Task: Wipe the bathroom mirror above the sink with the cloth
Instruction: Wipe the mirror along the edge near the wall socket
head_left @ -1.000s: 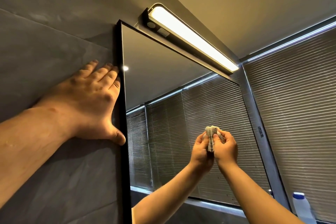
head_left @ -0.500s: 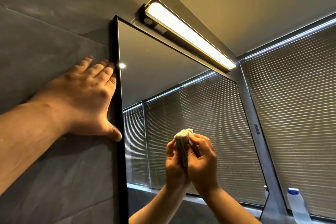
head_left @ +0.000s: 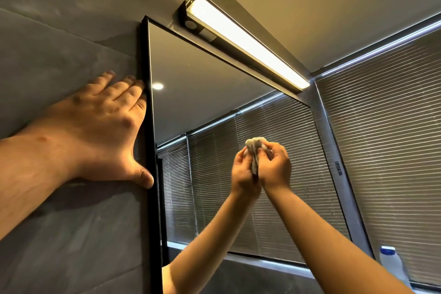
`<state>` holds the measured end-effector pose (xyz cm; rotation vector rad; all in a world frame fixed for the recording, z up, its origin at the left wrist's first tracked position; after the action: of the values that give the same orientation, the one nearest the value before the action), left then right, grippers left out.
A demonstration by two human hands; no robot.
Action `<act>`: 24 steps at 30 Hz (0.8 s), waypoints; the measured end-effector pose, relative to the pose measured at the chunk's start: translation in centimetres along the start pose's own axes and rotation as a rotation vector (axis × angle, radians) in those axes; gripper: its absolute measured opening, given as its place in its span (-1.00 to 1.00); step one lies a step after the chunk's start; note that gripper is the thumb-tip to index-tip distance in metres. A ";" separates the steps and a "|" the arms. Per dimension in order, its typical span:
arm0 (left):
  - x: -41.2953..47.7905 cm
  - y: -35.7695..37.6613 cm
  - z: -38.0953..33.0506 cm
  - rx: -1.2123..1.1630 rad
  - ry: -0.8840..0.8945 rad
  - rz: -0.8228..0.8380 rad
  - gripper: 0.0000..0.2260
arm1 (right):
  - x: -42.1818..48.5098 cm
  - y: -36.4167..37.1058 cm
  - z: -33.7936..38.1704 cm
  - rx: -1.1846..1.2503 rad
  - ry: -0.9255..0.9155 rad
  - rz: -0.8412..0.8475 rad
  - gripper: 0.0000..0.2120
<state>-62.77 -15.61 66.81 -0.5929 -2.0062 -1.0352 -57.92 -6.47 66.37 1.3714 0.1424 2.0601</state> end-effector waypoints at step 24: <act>-8.9 -4.3 -0.6 -0.150 -0.040 0.041 -0.72 | -10.0 -2.9 1.3 0.239 -0.131 0.111 -0.68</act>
<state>-60.26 -18.95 57.87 -0.7363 -1.9538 -1.1642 -53.12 -10.22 57.87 1.6890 0.2692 2.0874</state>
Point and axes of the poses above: each hand's wrist, its own x-axis towards the middle knuckle, its own y-axis out of the palm, z = x × y, the point moved 7 cm from there along x, towards the middle knuckle, and after that the axes turned 2 degrees about -z, right-handed, at the moved point
